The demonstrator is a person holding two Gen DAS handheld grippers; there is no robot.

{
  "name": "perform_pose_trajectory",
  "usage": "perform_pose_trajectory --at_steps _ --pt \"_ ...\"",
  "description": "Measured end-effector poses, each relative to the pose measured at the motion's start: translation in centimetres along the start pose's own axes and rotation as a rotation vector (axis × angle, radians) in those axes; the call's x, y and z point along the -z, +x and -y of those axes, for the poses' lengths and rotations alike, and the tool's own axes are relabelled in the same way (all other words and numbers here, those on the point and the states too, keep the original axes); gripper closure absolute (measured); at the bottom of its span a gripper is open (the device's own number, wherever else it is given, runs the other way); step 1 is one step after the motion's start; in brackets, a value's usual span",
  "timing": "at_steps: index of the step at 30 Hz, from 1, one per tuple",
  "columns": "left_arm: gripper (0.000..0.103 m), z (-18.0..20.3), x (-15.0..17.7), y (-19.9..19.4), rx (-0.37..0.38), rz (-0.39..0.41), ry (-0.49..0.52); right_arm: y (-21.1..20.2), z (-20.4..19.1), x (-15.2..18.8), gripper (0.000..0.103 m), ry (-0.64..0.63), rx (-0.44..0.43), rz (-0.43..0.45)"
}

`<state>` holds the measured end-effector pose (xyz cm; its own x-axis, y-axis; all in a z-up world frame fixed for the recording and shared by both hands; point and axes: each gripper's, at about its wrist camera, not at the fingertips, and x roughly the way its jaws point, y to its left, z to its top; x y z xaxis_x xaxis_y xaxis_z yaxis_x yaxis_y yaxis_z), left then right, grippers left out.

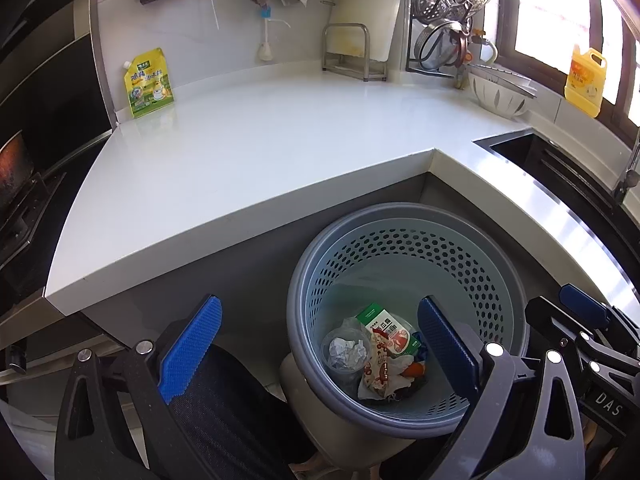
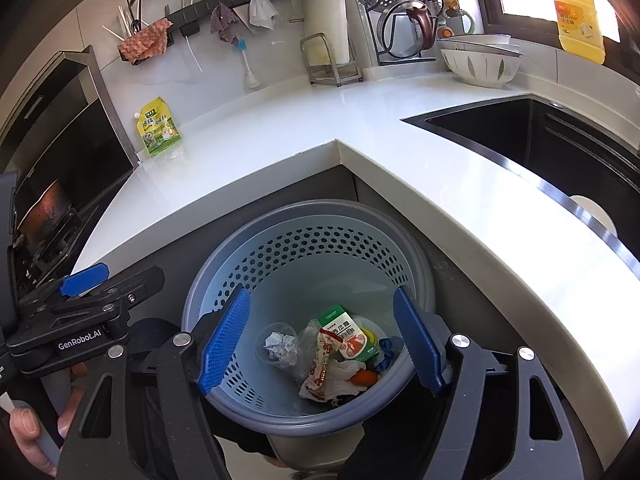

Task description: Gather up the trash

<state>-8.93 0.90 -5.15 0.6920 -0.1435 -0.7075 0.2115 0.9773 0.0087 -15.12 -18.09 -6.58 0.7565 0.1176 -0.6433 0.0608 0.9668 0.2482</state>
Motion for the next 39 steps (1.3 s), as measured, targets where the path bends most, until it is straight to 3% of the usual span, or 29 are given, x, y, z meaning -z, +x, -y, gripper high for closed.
perform_pose_trajectory --at_steps 39 --pt "0.006 -0.52 0.04 -0.26 -0.050 -0.003 -0.017 -0.44 -0.23 -0.11 0.031 -0.008 0.003 0.013"
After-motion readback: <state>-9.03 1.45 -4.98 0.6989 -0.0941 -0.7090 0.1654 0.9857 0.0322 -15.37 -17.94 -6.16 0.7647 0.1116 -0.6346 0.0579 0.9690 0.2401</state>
